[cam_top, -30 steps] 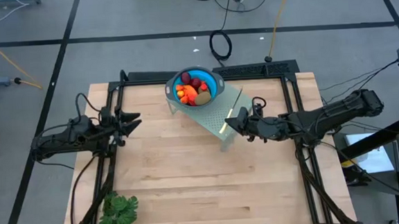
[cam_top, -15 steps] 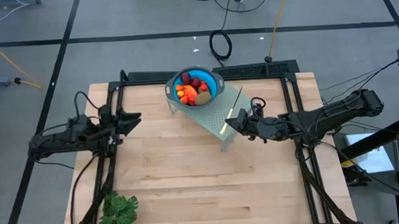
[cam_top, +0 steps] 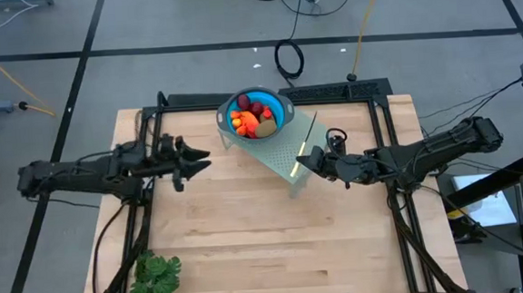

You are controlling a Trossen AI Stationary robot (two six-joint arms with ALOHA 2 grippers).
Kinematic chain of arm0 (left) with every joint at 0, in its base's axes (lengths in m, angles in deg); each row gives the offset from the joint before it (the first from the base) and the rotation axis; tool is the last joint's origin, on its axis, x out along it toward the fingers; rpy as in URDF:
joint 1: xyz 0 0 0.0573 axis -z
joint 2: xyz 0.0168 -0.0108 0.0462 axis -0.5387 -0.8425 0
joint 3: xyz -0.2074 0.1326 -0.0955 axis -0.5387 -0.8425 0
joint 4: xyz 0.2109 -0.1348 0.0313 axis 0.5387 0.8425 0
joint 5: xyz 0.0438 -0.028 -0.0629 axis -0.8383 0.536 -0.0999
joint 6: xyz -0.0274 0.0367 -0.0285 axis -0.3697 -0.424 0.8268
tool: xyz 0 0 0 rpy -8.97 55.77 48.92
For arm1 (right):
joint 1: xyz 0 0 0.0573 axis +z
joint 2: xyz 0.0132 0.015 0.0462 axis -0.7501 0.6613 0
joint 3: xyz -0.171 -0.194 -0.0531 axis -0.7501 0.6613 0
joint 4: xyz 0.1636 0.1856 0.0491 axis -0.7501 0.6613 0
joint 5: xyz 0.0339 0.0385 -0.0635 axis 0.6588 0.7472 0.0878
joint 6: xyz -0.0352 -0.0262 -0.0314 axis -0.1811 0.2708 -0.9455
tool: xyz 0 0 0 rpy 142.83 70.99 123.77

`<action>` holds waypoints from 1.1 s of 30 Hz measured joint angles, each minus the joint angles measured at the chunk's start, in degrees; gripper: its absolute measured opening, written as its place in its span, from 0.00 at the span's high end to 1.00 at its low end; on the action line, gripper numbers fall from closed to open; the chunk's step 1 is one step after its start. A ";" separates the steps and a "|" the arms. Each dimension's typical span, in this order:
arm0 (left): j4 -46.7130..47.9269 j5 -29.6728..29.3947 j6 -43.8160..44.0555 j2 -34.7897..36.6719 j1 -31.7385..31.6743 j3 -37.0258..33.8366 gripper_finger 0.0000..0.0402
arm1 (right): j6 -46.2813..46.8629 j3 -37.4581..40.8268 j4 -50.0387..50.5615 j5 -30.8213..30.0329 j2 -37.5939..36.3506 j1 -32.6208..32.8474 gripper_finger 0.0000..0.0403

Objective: Pick & Place Fruit
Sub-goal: Put the knife on the shelf

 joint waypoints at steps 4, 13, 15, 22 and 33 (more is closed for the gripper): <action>8.24 -0.02 -0.80 -7.49 0.11 7.87 0.56 | -1.35 0.00 0.72 -0.41 0.00 0.00 0.83; 18.94 -4.58 -2.32 -22.92 2.73 22.92 0.56 | -5.96 0.00 0.69 -1.75 0.00 0.00 0.83; 19.21 -5.33 -3.11 -25.96 3.47 25.51 0.56 | -7.00 0.00 0.71 -1.75 0.00 0.00 0.83; 21.54 -9.07 -4.55 -35.52 6.32 34.69 0.56 | -10.72 0.00 0.71 -1.79 0.00 0.00 0.83; 32.90 -19.05 -8.02 -49.48 10.46 51.11 0.56 | -17.57 0.00 0.75 -6.00 0.00 -0.01 0.83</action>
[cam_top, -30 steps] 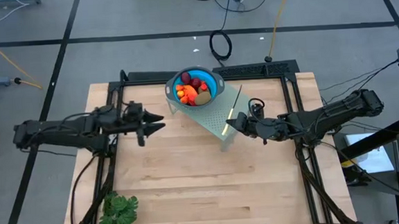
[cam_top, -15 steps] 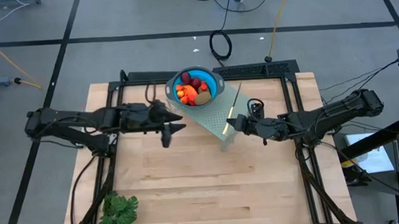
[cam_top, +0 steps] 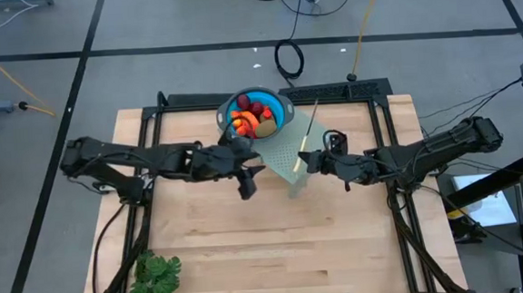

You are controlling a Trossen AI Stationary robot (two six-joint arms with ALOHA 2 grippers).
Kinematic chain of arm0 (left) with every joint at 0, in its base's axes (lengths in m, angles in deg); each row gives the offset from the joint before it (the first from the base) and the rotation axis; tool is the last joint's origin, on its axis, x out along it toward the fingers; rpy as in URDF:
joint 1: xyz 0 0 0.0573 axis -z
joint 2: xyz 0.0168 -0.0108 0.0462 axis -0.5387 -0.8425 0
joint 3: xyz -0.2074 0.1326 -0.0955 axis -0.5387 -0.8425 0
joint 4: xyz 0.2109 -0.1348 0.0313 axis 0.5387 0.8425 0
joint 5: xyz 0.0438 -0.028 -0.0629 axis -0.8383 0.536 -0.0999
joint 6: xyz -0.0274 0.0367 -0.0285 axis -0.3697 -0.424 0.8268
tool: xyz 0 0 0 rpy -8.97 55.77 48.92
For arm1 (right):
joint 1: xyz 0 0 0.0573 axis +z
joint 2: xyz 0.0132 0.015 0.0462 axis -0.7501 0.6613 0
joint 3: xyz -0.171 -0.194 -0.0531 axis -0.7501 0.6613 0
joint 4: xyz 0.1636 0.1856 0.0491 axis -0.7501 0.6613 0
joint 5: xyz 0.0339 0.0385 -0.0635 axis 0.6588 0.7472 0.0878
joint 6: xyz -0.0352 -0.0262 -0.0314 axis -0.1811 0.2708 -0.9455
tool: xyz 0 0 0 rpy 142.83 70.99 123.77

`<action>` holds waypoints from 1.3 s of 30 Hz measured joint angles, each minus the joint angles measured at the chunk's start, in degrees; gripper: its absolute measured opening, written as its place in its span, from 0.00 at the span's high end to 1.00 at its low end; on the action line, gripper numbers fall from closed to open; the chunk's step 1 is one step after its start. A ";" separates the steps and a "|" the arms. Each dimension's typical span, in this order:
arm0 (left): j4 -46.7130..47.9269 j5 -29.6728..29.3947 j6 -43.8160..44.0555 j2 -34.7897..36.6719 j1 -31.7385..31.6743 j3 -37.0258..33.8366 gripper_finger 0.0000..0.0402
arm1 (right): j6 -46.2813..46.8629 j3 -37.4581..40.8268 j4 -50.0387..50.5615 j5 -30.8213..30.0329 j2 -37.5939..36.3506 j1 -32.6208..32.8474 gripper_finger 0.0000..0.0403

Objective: Pick & Place Fruit
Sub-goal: Put the knife on the shelf

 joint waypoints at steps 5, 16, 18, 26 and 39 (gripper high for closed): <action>1.95 -2.68 -0.71 -4.69 0.94 5.60 0.56 | -3.03 0.00 -0.06 -2.83 0.00 0.01 0.83; 2.16 -6.51 -1.92 -11.56 2.35 11.95 0.56 | -6.52 0.04 -0.49 -7.92 0.00 0.01 0.83; 2.25 -7.72 -1.92 -12.43 2.65 12.46 0.56 | -7.61 0.04 -1.07 -8.02 0.00 -0.01 0.83; 0.85 -11.55 -2.34 -15.40 2.70 15.09 0.56 | -9.31 0.07 -1.90 -9.36 0.00 0.00 0.83; -3.84 -12.07 -3.13 -17.94 2.63 15.20 0.56 | -16.06 0.07 -7.36 -10.57 0.00 0.01 0.83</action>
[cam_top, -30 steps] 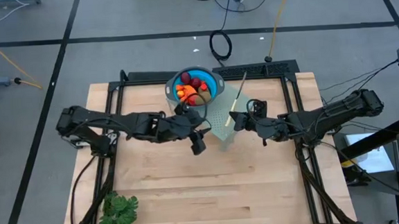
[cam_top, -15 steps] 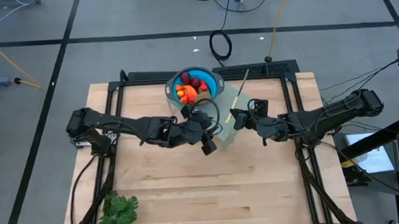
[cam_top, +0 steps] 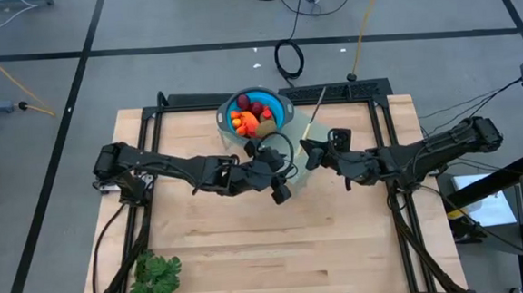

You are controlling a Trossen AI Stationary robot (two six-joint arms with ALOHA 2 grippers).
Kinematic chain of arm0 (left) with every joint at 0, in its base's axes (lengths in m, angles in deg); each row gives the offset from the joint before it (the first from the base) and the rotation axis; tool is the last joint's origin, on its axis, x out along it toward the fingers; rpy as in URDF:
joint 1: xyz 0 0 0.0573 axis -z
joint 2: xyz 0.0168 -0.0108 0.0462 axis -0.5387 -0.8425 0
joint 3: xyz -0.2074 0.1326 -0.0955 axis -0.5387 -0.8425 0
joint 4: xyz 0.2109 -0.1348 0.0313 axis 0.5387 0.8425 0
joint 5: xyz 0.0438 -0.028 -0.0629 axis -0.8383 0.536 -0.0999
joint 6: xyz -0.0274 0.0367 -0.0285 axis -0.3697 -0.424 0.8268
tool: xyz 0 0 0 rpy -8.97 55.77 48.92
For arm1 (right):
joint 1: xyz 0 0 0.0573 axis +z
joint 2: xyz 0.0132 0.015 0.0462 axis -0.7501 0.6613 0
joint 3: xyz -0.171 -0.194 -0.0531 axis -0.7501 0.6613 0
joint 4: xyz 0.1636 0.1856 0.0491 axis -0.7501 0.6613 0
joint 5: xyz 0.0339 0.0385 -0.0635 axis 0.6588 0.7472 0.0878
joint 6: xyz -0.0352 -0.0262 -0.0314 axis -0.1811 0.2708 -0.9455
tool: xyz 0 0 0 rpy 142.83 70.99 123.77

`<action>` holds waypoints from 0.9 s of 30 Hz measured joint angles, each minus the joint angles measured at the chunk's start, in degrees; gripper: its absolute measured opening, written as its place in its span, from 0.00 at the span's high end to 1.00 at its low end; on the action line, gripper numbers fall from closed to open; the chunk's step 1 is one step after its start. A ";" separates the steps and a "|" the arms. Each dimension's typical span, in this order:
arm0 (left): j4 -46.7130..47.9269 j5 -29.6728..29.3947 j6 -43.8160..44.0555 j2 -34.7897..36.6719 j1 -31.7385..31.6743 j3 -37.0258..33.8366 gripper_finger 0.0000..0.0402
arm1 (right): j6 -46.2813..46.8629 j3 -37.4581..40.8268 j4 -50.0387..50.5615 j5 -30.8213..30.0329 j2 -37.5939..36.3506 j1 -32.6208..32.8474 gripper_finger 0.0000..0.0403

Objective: Pick & Place Fruit
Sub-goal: Put the knife on the shelf

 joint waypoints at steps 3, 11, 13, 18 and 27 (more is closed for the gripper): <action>-0.21 -0.53 0.13 -0.05 0.00 0.00 0.56 | -1.24 0.00 -1.28 -0.02 -0.02 0.00 0.83; -4.25 -1.59 -2.99 -0.41 -0.37 0.00 0.56 | -5.83 0.02 -9.85 0.26 3.19 0.00 0.83; -2.63 -1.41 -3.25 -0.61 -0.46 -0.08 0.56 | -7.37 0.00 -12.13 0.33 4.27 0.00 0.83; -1.63 -1.18 -1.79 -0.56 -0.48 -0.11 0.56 | -8.89 0.02 -15.14 1.75 4.97 0.00 0.83; -1.13 -1.92 -3.12 -0.58 -0.52 -0.11 0.56 | -9.31 0.02 -15.49 3.61 5.05 0.30 0.83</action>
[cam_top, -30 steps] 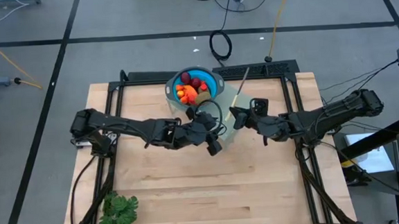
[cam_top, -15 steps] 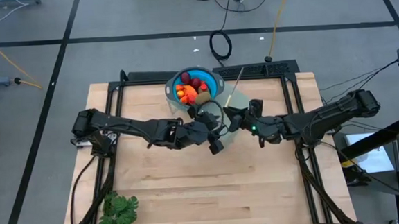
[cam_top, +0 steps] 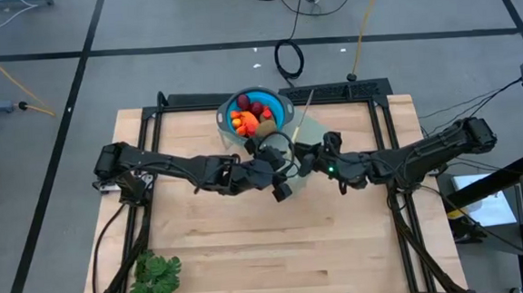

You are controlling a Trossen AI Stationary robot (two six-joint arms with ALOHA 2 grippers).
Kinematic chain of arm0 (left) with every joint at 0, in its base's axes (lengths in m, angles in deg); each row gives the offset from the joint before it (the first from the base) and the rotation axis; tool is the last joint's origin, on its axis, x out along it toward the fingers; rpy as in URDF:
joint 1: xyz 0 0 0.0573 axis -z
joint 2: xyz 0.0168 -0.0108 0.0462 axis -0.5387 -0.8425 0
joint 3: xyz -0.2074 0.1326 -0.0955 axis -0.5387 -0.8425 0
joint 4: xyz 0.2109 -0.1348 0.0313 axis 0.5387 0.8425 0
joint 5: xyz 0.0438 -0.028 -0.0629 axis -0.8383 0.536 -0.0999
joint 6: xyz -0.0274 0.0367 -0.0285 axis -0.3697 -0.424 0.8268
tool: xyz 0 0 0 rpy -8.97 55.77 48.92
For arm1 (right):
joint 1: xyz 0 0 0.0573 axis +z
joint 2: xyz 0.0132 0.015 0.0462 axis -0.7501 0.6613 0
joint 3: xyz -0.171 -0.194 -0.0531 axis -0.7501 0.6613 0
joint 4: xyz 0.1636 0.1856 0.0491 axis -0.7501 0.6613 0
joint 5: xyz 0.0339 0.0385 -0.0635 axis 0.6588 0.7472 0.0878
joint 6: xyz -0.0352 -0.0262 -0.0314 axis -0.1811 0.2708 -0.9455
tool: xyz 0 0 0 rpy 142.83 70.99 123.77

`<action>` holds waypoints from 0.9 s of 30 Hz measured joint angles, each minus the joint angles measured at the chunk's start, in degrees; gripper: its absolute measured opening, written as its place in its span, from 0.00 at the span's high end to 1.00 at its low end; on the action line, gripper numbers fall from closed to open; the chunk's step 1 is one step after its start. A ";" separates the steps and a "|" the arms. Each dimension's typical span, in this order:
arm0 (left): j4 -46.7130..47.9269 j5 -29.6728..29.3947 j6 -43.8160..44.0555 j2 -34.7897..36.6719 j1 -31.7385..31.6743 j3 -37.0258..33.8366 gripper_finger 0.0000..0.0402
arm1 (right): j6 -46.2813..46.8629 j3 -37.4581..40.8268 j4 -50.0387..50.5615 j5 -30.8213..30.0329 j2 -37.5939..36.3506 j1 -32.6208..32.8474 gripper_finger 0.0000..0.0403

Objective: Pick & Place Fruit
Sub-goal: Put the knife on the shelf

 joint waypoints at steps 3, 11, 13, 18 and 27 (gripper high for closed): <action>0.00 -0.04 -0.04 0.00 -0.09 0.00 0.56 | -0.61 0.00 -0.10 0.07 -0.02 0.50 0.83; 2.96 -0.48 1.74 0.00 -0.44 0.00 0.56 | -2.74 0.00 -0.98 -0.37 -0.02 1.01 0.83; 2.96 -0.48 2.84 0.00 -0.57 0.00 0.56 | -4.02 0.00 -2.04 -0.37 -0.02 1.01 0.83; 2.91 0.77 2.98 0.00 -1.17 0.00 0.56 | -6.16 0.00 -2.78 -0.35 -0.02 1.01 0.83; 2.61 4.40 1.20 0.00 -1.80 0.00 0.56 | -7.99 0.00 -3.03 -0.32 -0.02 1.32 0.83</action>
